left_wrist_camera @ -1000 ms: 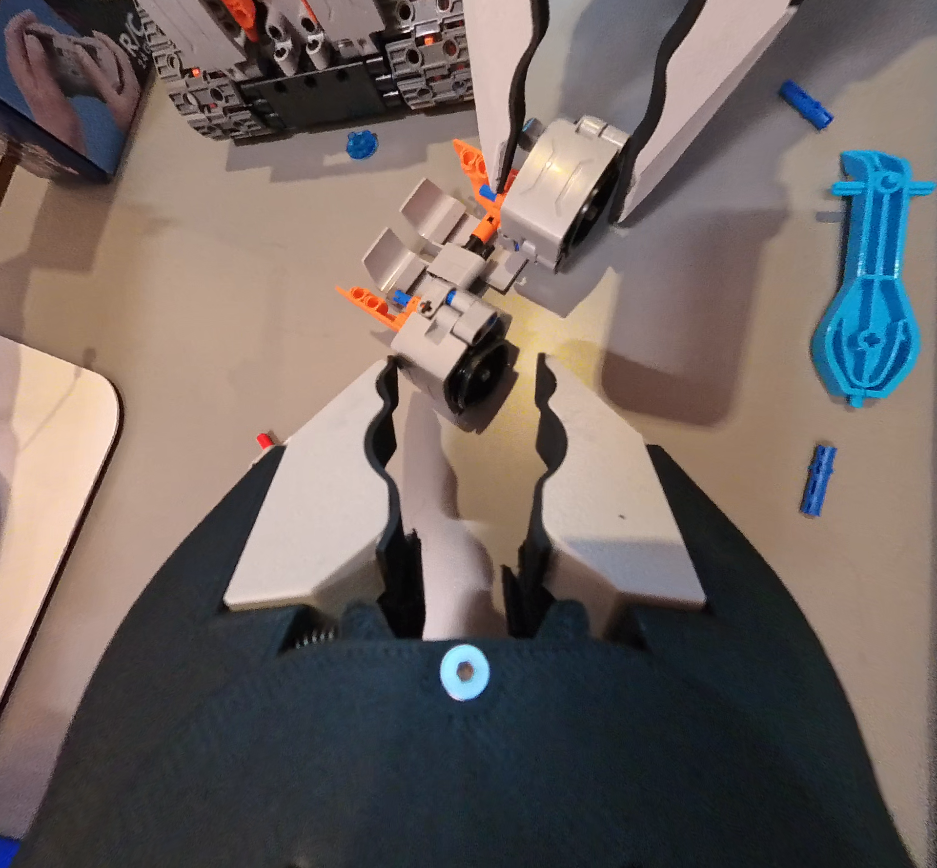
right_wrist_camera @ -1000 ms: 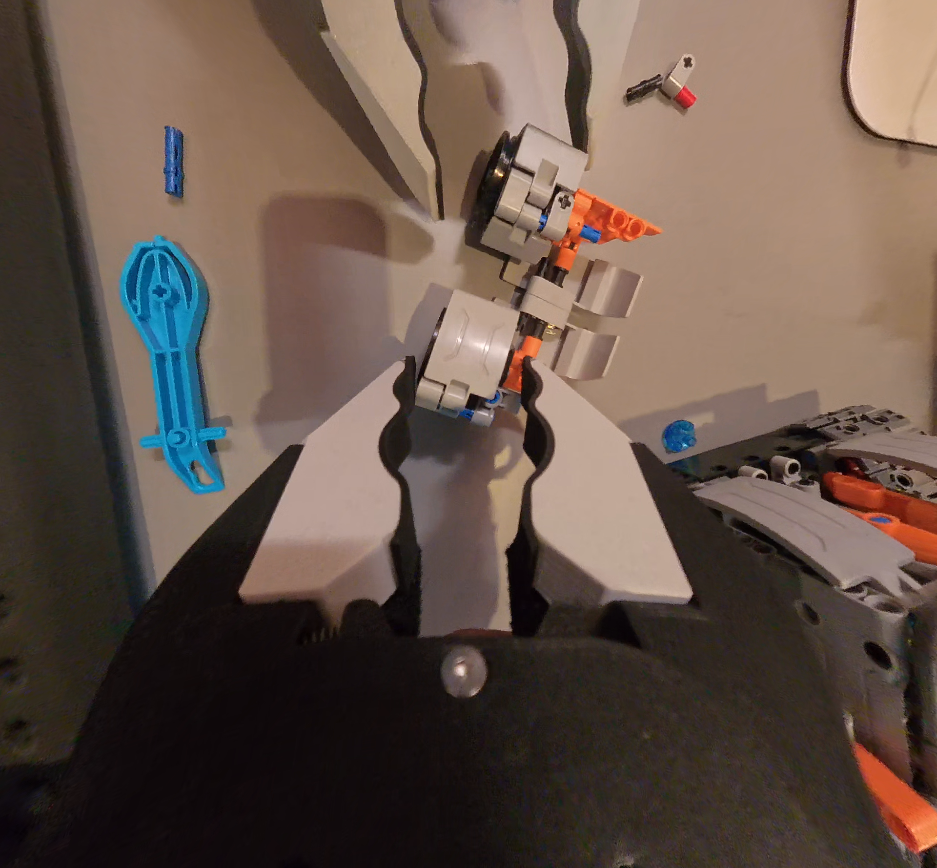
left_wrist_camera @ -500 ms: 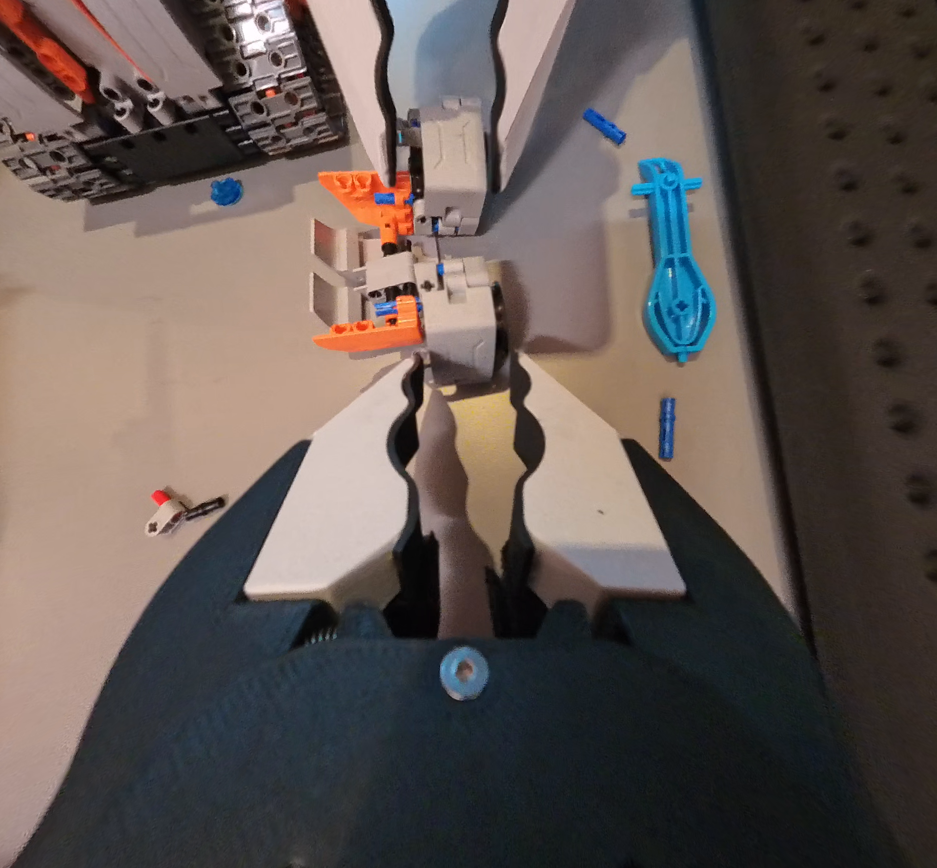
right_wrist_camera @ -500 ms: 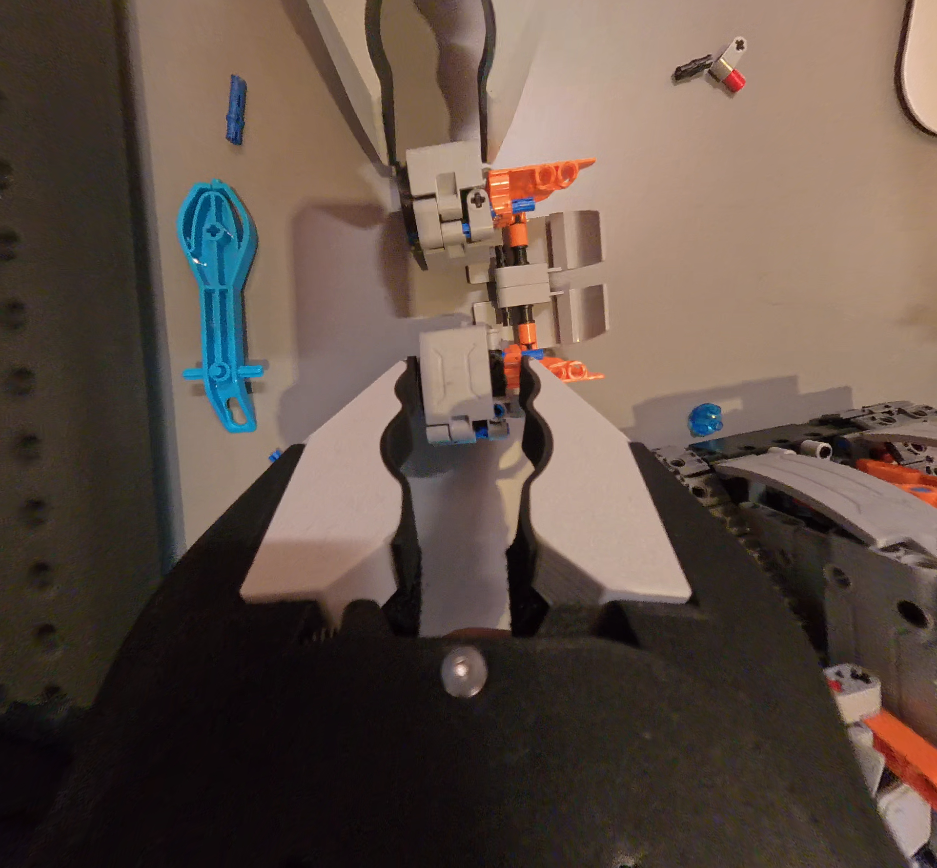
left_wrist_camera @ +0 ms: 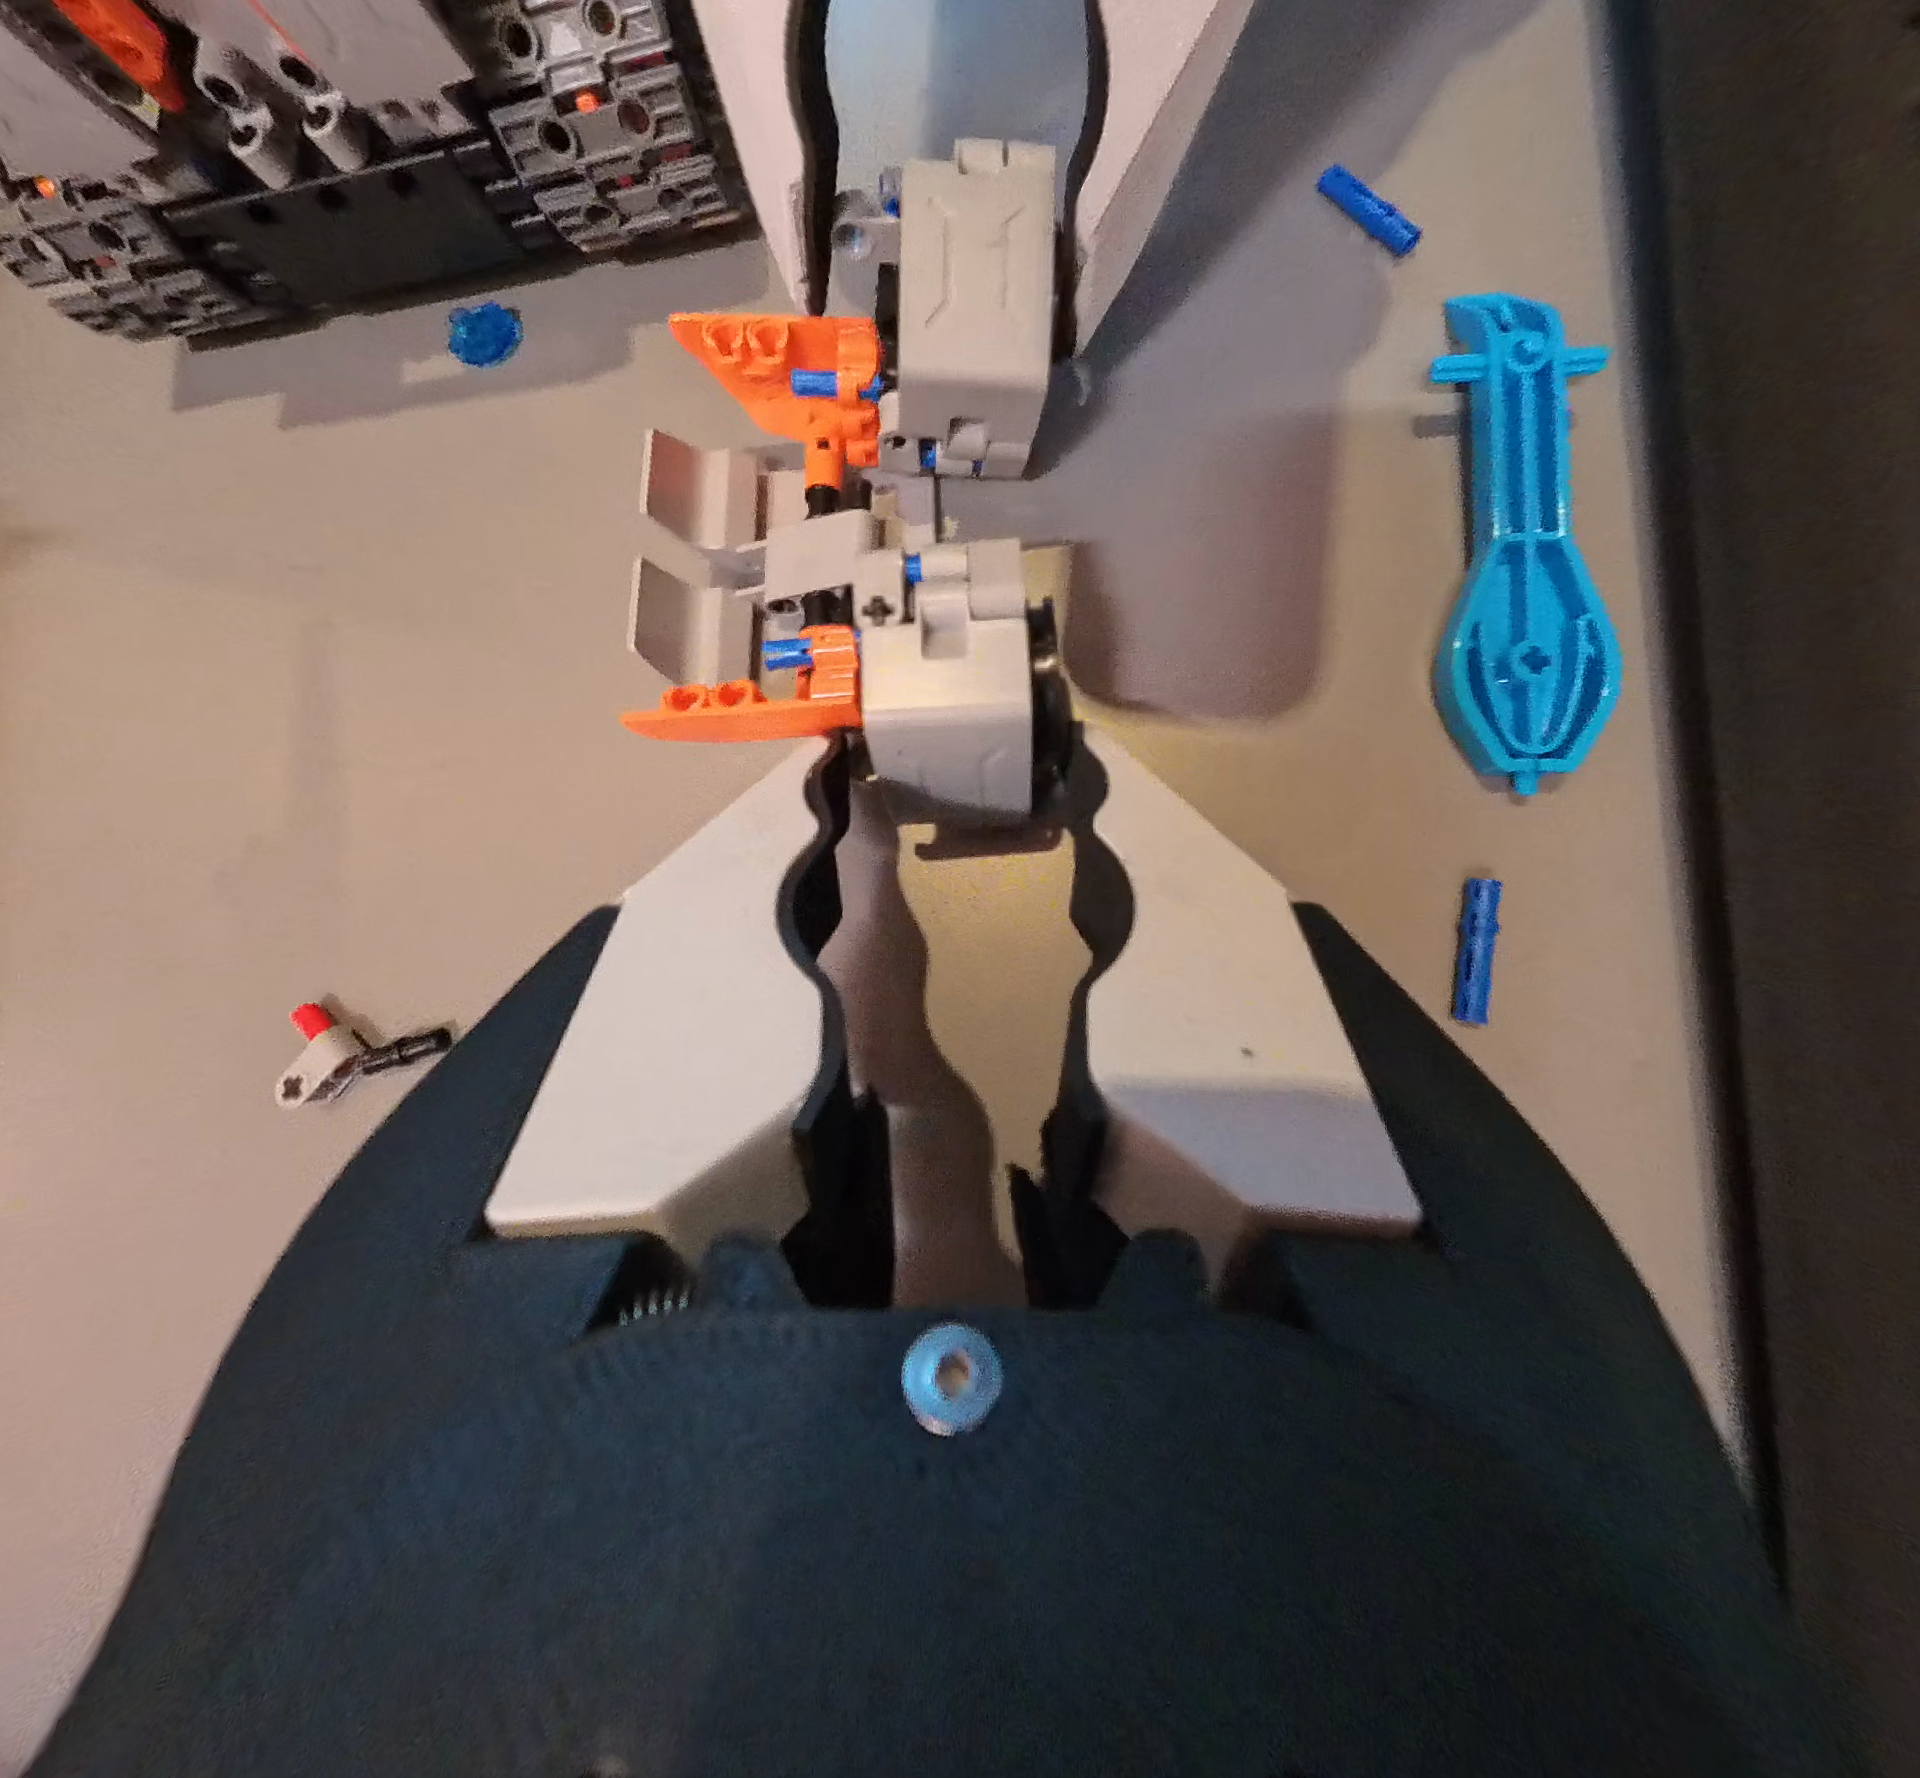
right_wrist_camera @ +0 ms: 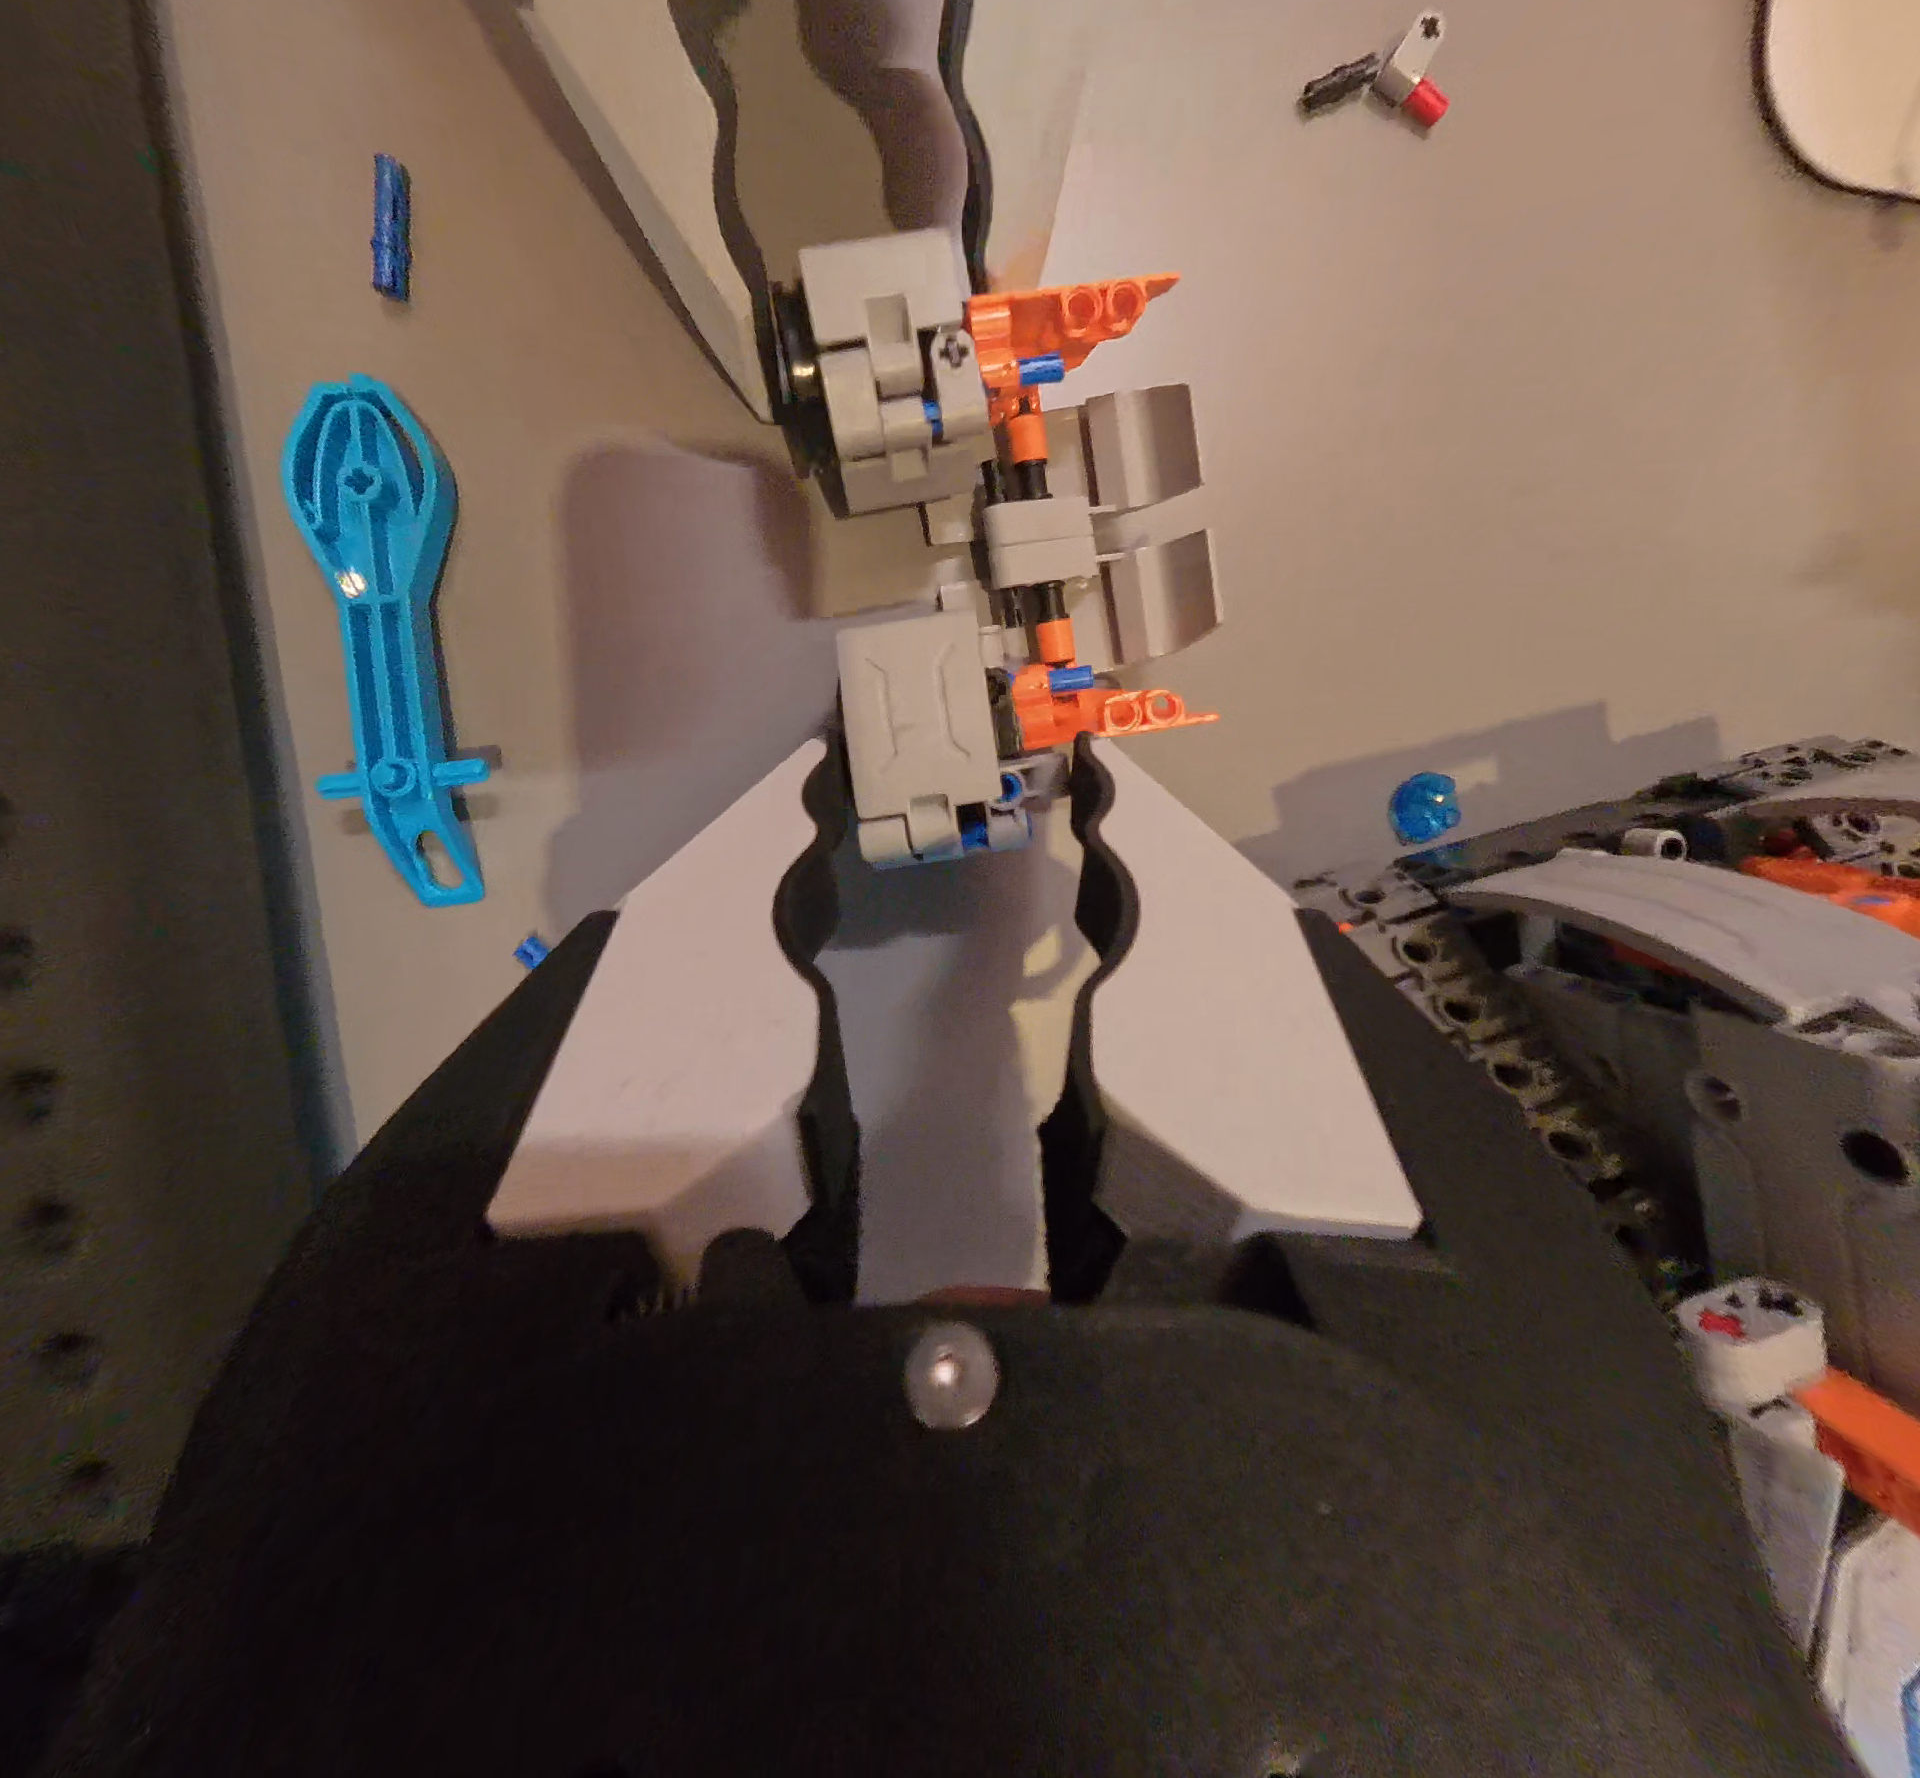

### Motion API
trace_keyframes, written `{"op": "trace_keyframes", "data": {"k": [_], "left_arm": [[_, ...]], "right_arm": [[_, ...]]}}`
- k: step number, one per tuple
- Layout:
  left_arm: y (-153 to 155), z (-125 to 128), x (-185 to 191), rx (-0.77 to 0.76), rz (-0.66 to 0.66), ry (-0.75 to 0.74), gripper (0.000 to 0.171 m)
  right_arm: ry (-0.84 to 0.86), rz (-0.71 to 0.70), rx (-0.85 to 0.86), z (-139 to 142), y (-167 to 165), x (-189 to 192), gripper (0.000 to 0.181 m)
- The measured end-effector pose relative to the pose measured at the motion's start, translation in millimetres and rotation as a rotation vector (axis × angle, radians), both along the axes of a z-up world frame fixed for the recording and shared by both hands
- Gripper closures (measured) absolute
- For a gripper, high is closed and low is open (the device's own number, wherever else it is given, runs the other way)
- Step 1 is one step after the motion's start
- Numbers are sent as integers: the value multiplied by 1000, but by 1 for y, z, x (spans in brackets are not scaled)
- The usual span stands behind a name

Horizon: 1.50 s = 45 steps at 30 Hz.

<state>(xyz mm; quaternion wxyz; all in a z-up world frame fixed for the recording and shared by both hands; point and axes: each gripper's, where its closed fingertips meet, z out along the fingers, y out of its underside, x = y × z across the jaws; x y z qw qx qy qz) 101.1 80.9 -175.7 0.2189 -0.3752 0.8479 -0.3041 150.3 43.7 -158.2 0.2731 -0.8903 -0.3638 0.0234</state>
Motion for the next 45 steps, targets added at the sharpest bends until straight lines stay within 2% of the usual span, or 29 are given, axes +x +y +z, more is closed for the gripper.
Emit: {"op": "trace_keyframes", "data": {"k": [6, 14, 21, 26, 29, 32, 35, 40, 45], "left_arm": [[2, 0, -1, -6, 3, -2, 133], [7, 2, -12, 227, -52, 43, 134], [9, 2, -14, 333, -91, 120, 134], [15, 6, -10, 288, -53, 41, 133], [24, 11, -7, 263, 0, -25, 127], [30, 19, -3, 164, 63, -64, 117], [32, 19, -1, 100, 88, -77, 120], [25, 2, 1, 70, 69, -35, 125], [21, 1, 6, 47, 65, -57, 135]], "right_arm": [[11, 6, 12, 2, 1, -1, 141], [-17, 42, -9, 2, -1, -11, 142], [-6, 34, -23, 1, -2, -13, 142], [28, 11, 1, 4, 2, -10, 142], [27, -10, 55, 12, 9, -3, 142], [7, -17, 125, 21, 15, 2, 142], [2, 6, 168, 28, 16, -2, 142], [-24, 12, 168, 25, 17, 0, 142], [11, -10, 98, 14, 14, 1, 142]]}}
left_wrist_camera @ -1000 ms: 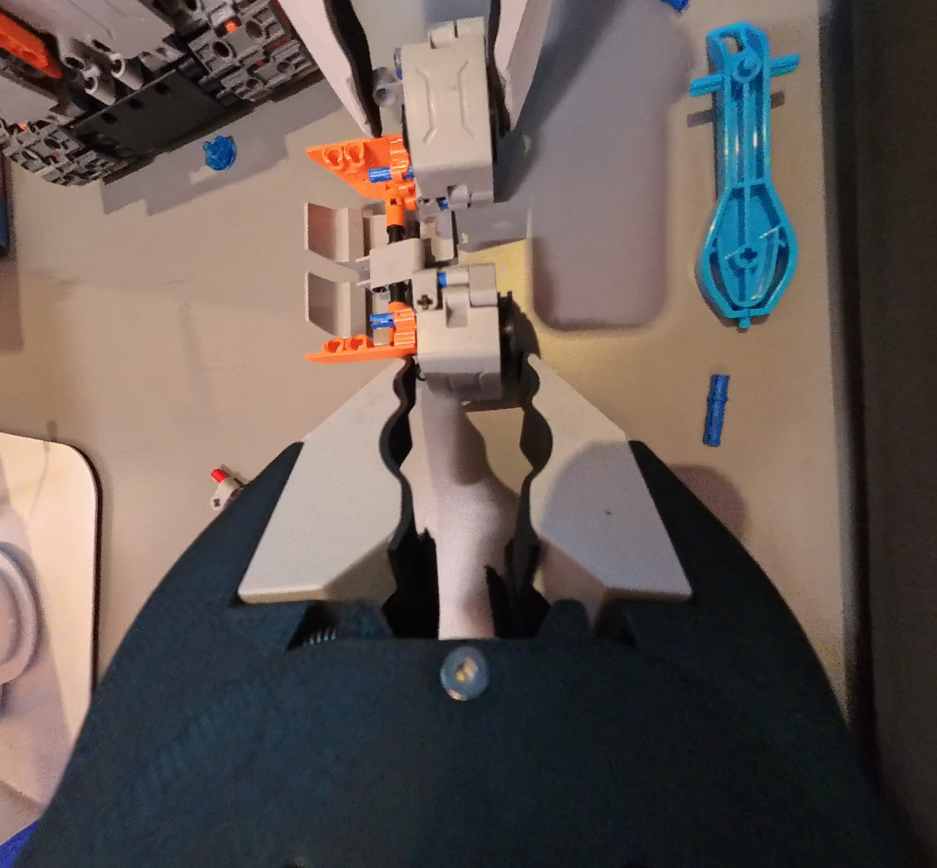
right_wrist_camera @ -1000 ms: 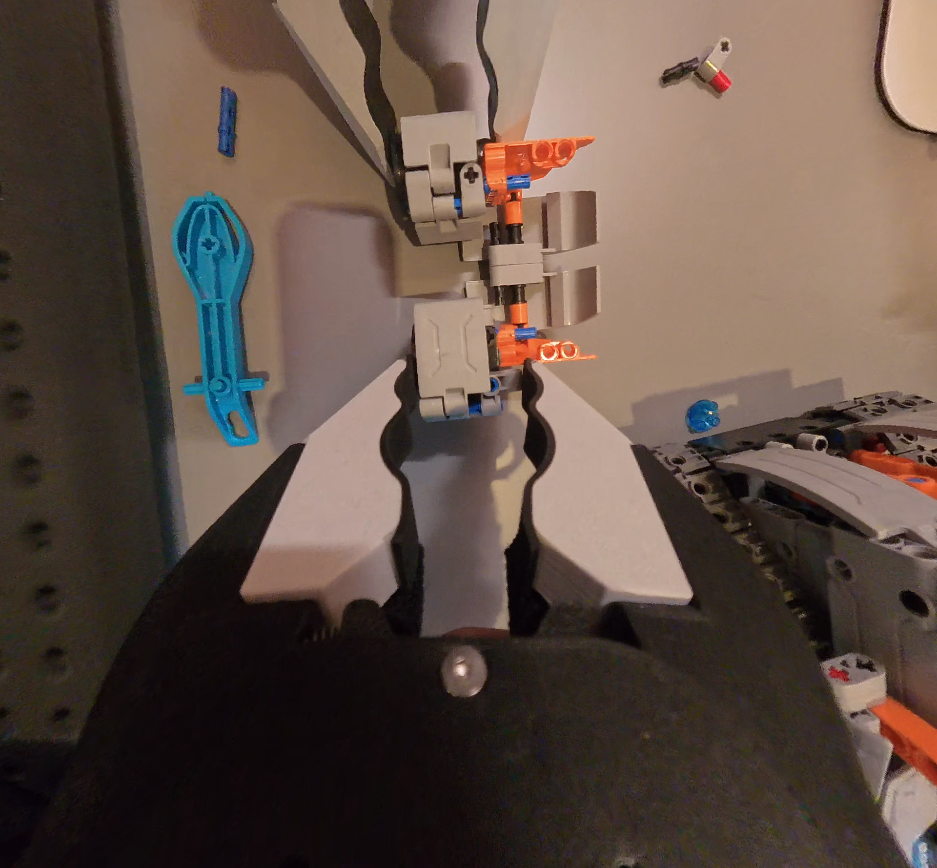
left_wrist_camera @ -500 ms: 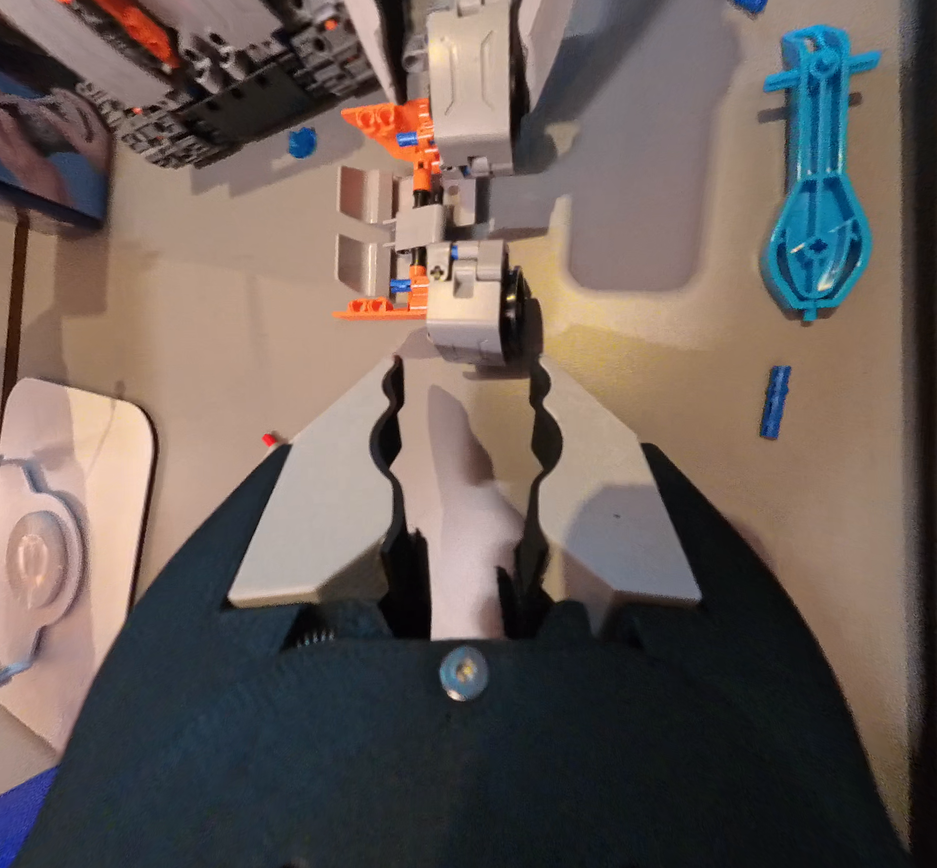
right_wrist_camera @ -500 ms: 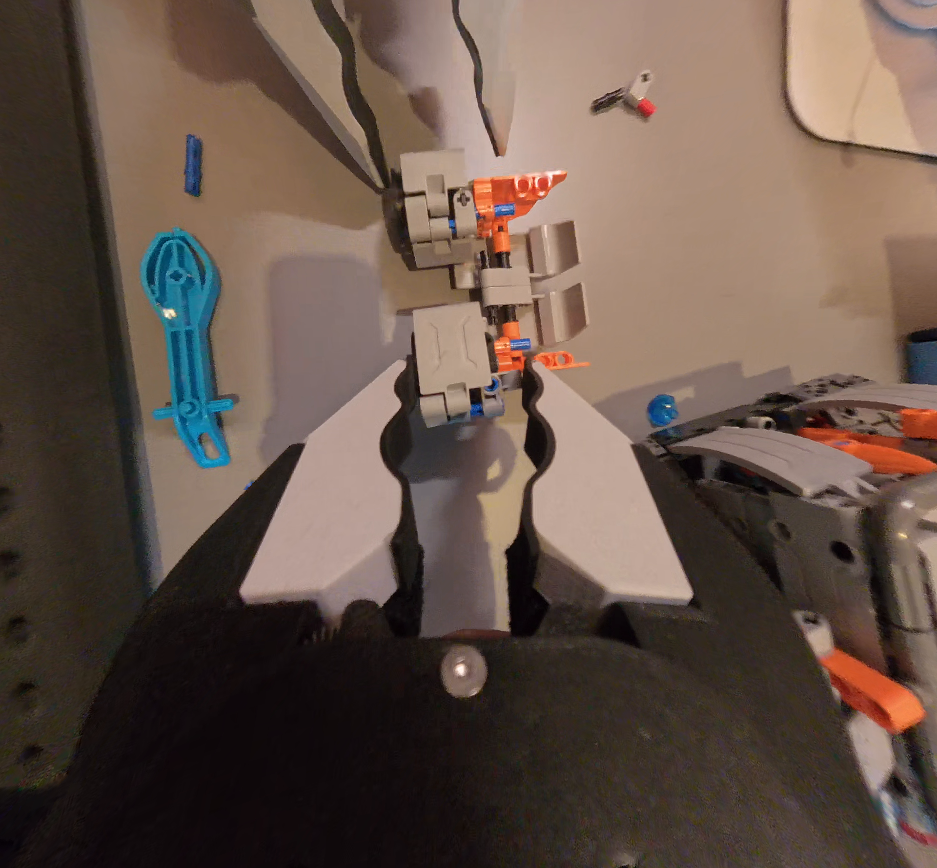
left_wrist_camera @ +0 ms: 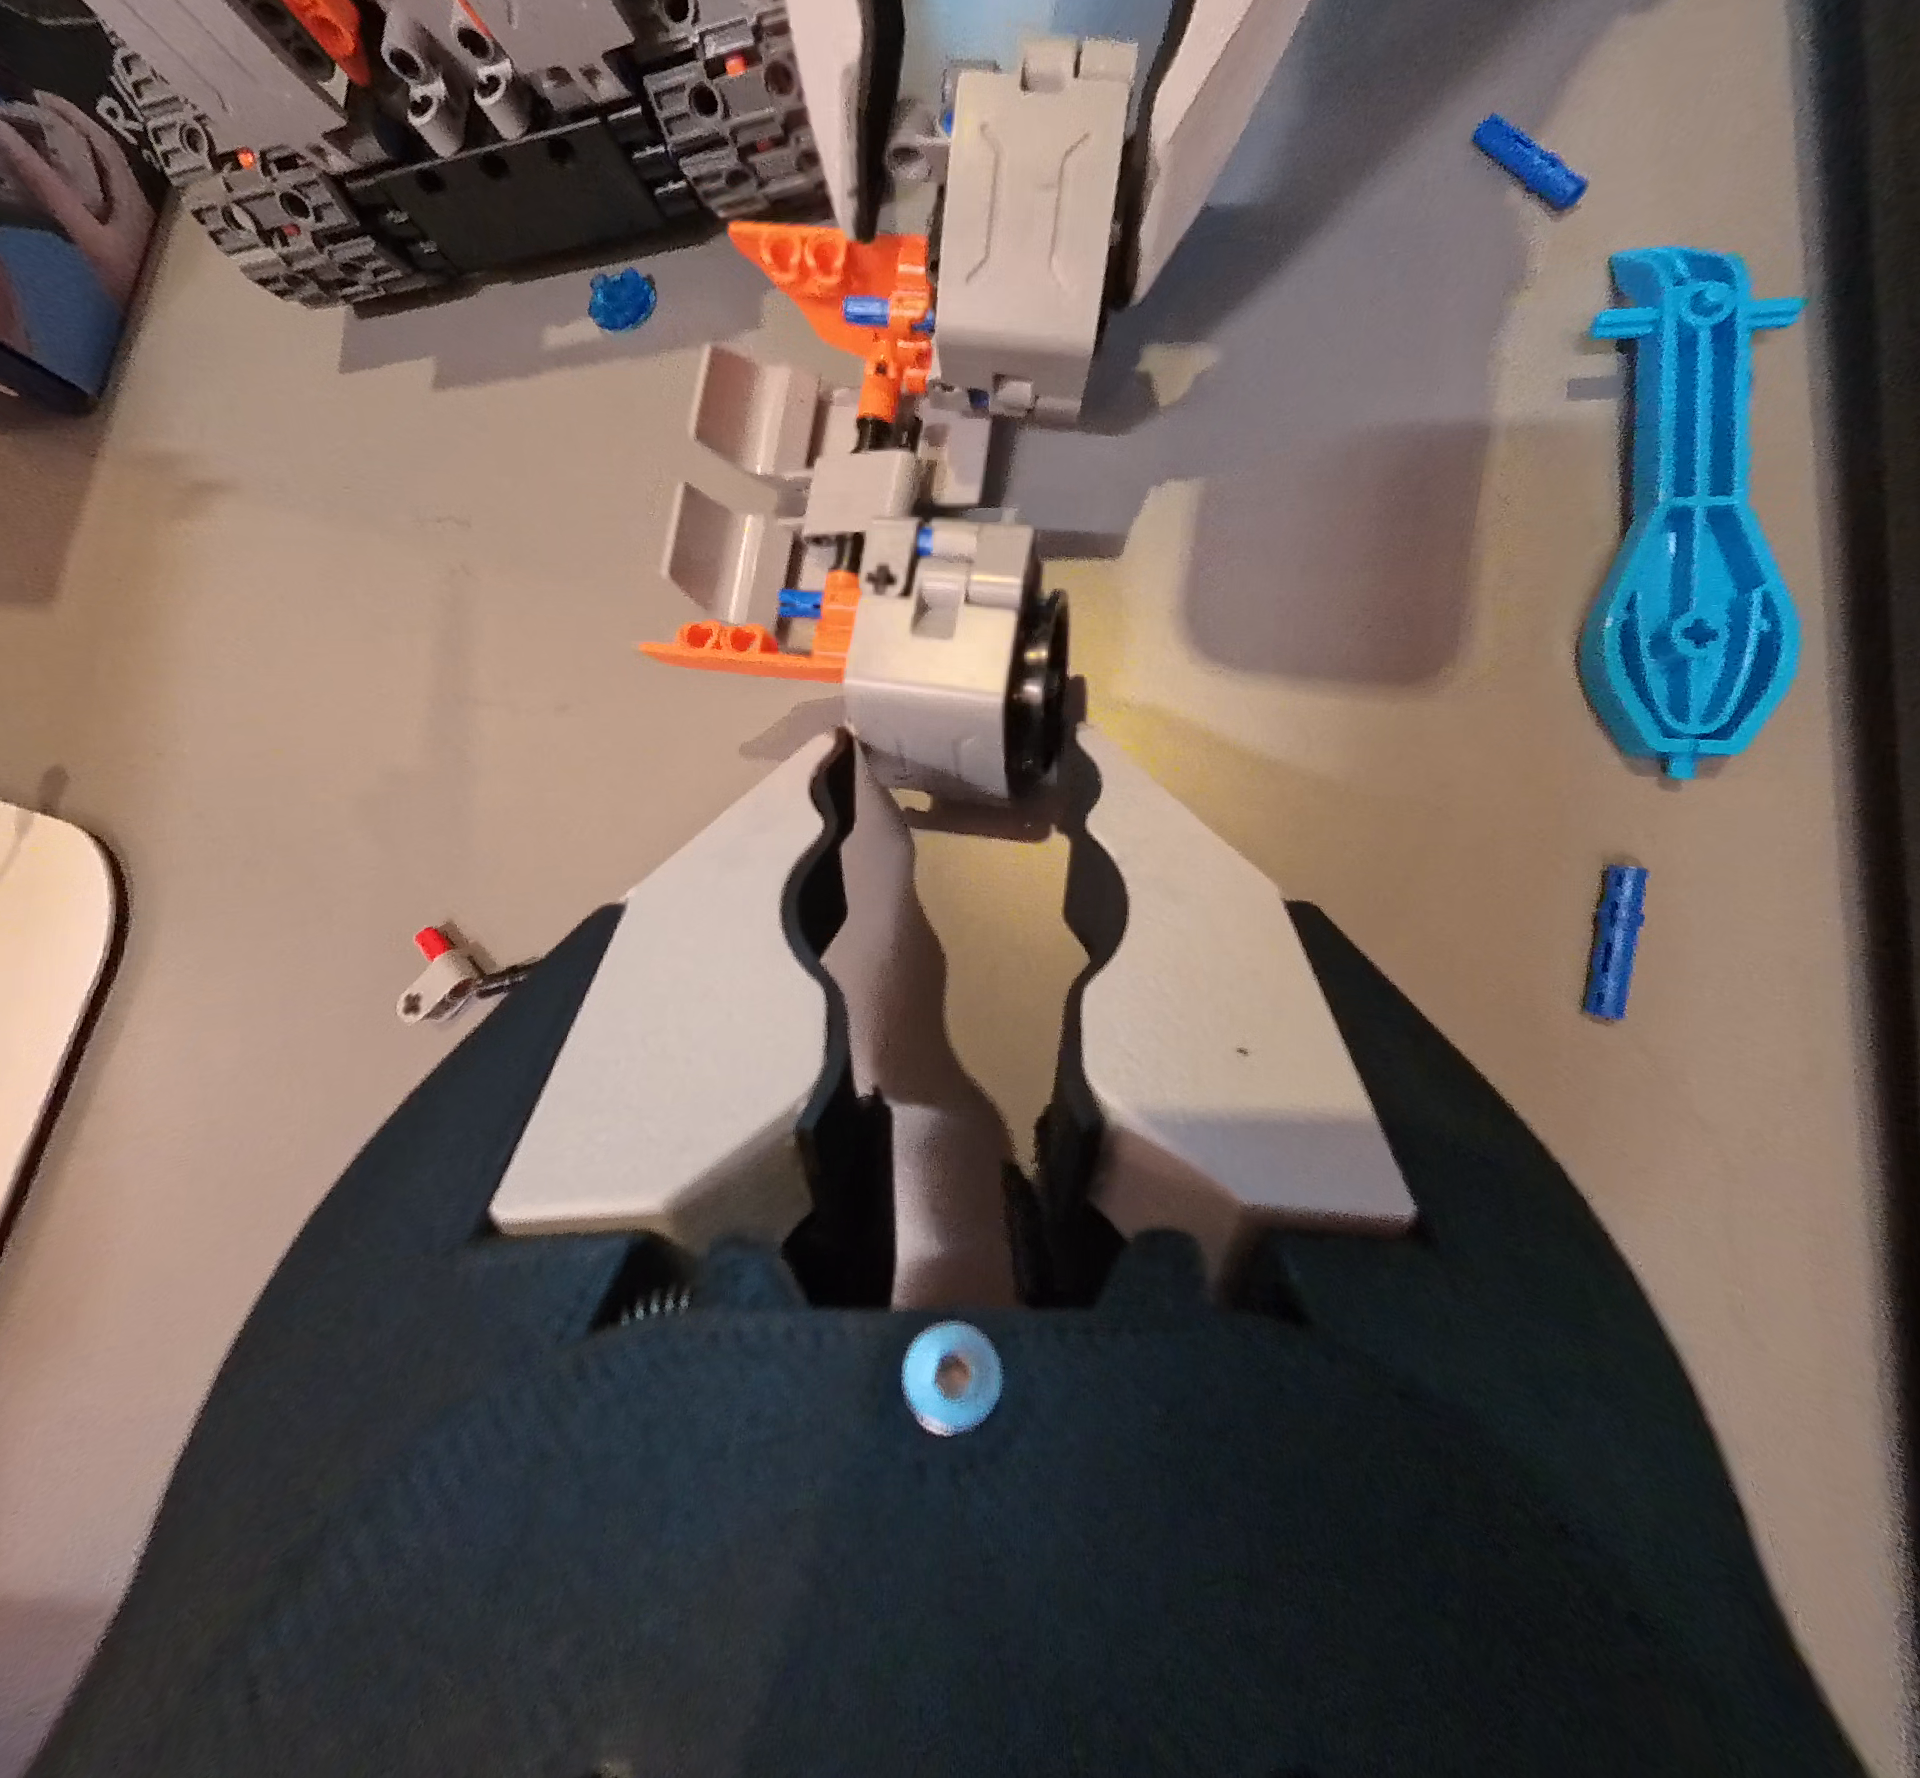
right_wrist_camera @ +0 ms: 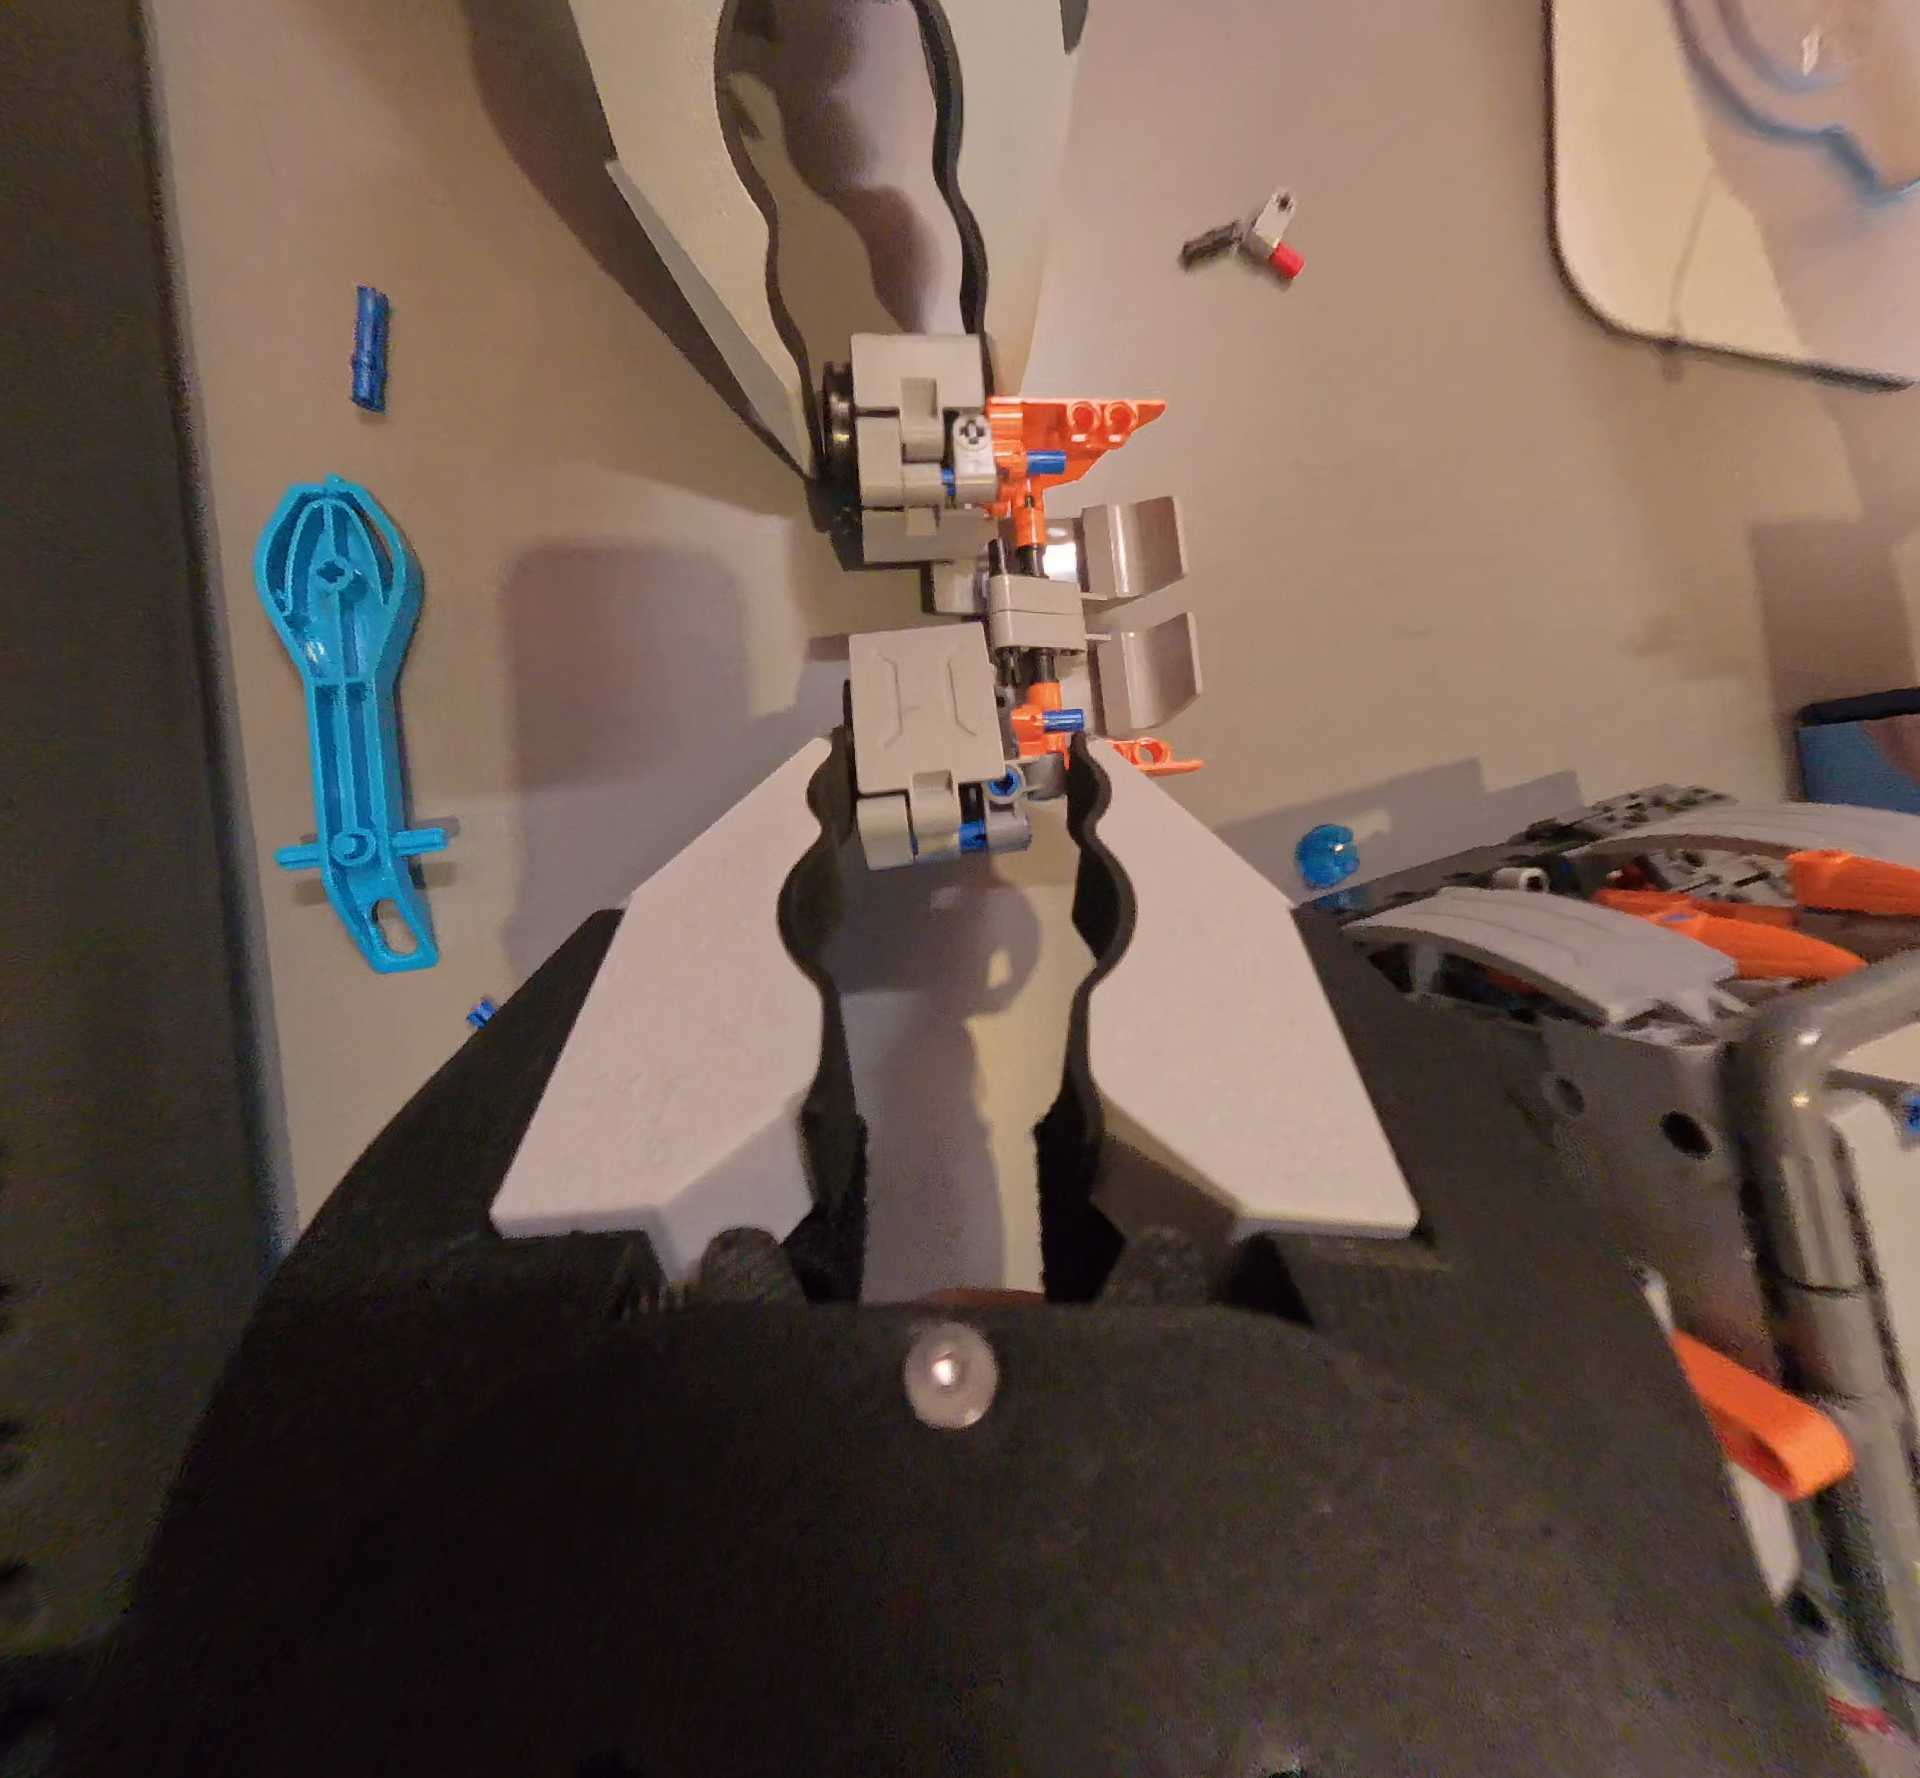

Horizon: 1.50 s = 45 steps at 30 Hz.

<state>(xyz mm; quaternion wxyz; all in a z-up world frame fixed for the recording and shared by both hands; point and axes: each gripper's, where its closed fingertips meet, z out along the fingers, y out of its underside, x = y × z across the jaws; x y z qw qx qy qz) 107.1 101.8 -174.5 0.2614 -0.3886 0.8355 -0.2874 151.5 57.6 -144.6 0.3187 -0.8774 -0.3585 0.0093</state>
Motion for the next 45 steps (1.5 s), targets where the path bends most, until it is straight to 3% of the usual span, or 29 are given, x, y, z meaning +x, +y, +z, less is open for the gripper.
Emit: {"op": "trace_keyframes", "data": {"k": [3, 12, 19, 22, 25, 28, 31, 33, 39, 41, 45], "left_arm": [[1, 0, 1, -44, 8, 10, 136], [1, 19, 2, -323, 50, 49, 139], [8, 34, 5, -603, 116, 105, 139], [8, 32, 5, -624, 114, 134, 139], [7, 32, 4, -615, 107, 137, 140], [7, 33, 3, -629, 95, 142, 139], [11, 26, 1, -450, 62, 90, 139], [13, 28, 1, -315, 41, 1, 124], [19, 17, 13, 184, -16, -195, 104], [15, 16, 19, 226, -25, -222, 101], [2, 20, 21, 136, -65, -236, 110]], "right_arm": [[33, -34, -67, -12, -3, 3, 141], [150, -84, -33, 2, 1, 9, 129], [37, -29, 20, 2, 0, 8, 125], [-21, -36, -5, -7, 2, 9, 121], [-30, -39, -8, -10, 7, 8, 138], [16, -34, -5, -6, 6, 6, 138], [58, -26, 8, 2, 2, 6, 138], [96, -39, 9, 6, 0, 9, 139], [245, -62, -42, 6, -3, 11, 140], [311, -49, -49, 10, -3, 6, 141], [439, -38, -77, 15, -6, 2, 146]]}}
